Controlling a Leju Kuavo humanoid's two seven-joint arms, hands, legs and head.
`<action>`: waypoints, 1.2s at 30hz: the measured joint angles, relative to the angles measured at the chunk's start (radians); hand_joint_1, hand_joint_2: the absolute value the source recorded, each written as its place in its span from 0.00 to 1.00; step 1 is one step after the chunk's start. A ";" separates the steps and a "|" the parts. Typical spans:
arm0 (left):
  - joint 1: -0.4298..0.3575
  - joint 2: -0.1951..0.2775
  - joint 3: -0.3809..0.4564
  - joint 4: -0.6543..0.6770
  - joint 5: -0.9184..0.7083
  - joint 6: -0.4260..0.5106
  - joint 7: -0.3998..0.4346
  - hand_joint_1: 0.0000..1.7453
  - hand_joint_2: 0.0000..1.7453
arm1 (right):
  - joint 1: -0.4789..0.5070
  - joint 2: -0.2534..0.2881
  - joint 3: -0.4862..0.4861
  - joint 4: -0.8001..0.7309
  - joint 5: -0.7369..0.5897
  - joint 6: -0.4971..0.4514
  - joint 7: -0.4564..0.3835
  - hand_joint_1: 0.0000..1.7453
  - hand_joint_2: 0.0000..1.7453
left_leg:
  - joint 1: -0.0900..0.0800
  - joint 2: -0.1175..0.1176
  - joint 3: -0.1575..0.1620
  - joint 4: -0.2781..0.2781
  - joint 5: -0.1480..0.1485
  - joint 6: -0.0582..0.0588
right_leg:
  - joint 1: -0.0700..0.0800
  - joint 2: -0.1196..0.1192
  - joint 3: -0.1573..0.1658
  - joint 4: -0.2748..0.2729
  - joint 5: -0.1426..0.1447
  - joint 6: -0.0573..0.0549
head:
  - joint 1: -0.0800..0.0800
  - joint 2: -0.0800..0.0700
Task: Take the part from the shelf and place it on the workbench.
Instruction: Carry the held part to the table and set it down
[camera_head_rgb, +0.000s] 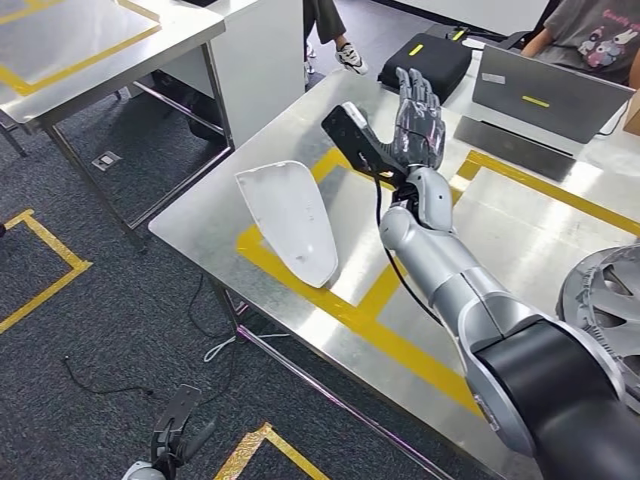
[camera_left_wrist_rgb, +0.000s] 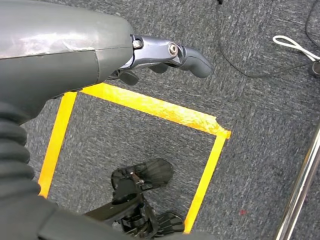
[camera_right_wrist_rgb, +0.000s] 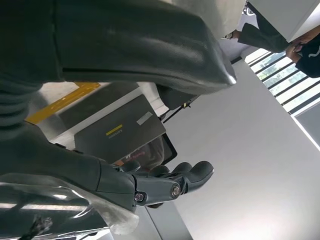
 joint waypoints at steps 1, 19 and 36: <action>0.000 0.000 0.000 0.000 0.002 0.001 0.000 0.00 0.00 | 0.000 -0.002 -0.003 0.001 0.002 0.001 0.002 0.00 0.00 | 0.000 0.000 0.000 0.000 0.000 0.000 | 0.000 0.000 0.000 0.000 0.000 0.000 | 0.000 0.000; 0.038 0.014 0.019 0.000 0.122 0.067 -0.046 0.00 0.00 | 0.381 0.011 -0.184 -0.505 -0.500 0.107 -0.463 0.00 0.00 | 0.000 -0.001 0.000 -0.001 -0.001 0.000 | 0.001 -0.002 0.001 0.000 -0.003 0.000 | 0.000 0.000; 0.107 0.046 0.100 0.000 0.209 0.092 -0.106 0.00 0.00 | 0.858 -0.058 -0.014 -1.165 -0.592 0.231 -0.526 0.00 0.00 | 0.000 -0.001 0.001 -0.002 -0.005 -0.001 | 0.000 -0.002 0.001 0.000 -0.006 0.002 | 0.000 0.000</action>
